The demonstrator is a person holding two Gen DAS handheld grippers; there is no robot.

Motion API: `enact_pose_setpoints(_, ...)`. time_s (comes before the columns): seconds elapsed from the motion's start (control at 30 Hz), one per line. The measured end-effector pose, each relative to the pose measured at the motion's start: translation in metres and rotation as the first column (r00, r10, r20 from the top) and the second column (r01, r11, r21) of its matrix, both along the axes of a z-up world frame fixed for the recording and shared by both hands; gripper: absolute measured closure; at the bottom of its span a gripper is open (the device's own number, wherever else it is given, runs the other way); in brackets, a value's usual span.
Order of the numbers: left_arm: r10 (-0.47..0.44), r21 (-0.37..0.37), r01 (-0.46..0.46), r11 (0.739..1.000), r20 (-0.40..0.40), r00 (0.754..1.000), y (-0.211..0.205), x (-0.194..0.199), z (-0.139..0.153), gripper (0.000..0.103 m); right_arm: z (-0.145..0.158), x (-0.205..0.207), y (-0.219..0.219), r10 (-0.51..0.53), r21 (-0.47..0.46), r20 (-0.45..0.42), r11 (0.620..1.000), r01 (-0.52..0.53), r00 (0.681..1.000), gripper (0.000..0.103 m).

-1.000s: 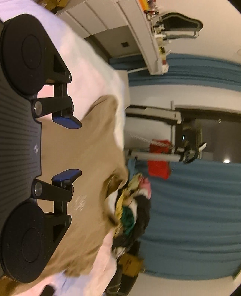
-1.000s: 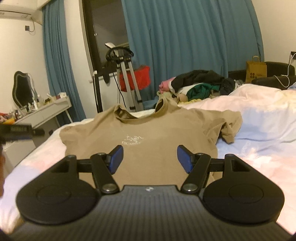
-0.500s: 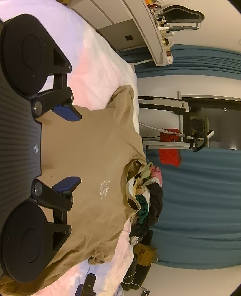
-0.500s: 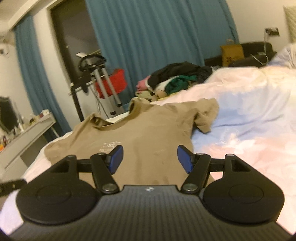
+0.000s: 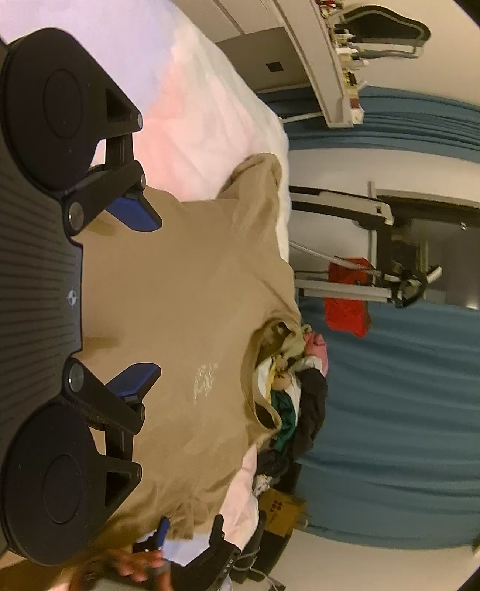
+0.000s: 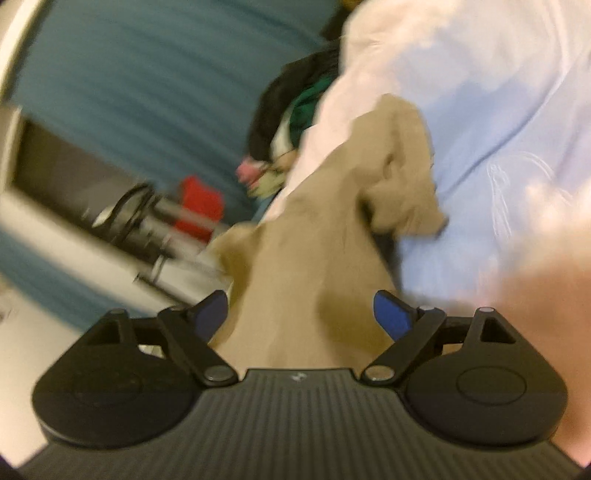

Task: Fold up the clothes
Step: 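Grasp the T-shirt side hem with the right gripper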

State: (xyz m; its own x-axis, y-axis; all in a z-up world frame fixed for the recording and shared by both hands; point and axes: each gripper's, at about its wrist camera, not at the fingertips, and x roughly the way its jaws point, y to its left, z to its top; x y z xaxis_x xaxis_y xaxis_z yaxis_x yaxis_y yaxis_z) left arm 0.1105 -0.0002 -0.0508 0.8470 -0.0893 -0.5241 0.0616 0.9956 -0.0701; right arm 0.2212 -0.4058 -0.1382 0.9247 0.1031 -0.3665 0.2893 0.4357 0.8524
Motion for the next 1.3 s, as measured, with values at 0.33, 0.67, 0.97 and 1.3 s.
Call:
enact_pose_setpoints(0.33,0.012,-0.034,-0.016,0.999,-0.112,0.994,0.0,0.059,-0.041,0.023,-0.011,0.02,-0.001,-0.164,0.009,-0.005,0.986,0.164,0.986,0.018)
enact_pose_setpoints(0.67,0.022,-0.003,-0.023,1.0,-0.1,0.995,-0.004,0.057,-0.041,0.022,-0.013,-0.014,-0.011,-0.186,-0.013,-0.045,0.983,0.185,0.982,0.015)
enact_pose_setpoints(0.97,0.062,0.062,-0.056,0.996,-0.101,0.993,-0.003,0.061,-0.043,0.018,-0.005,0.063,-0.037,-0.194,-0.115,0.038,0.974,0.198,0.98,0.016)
enact_pose_setpoints(1.3,0.08,0.109,-0.069,0.992,-0.099,0.992,0.002,0.077,-0.051,0.011,0.04,0.114,-0.04,-0.168,-0.456,-0.106,0.884,0.102,0.98,0.091)
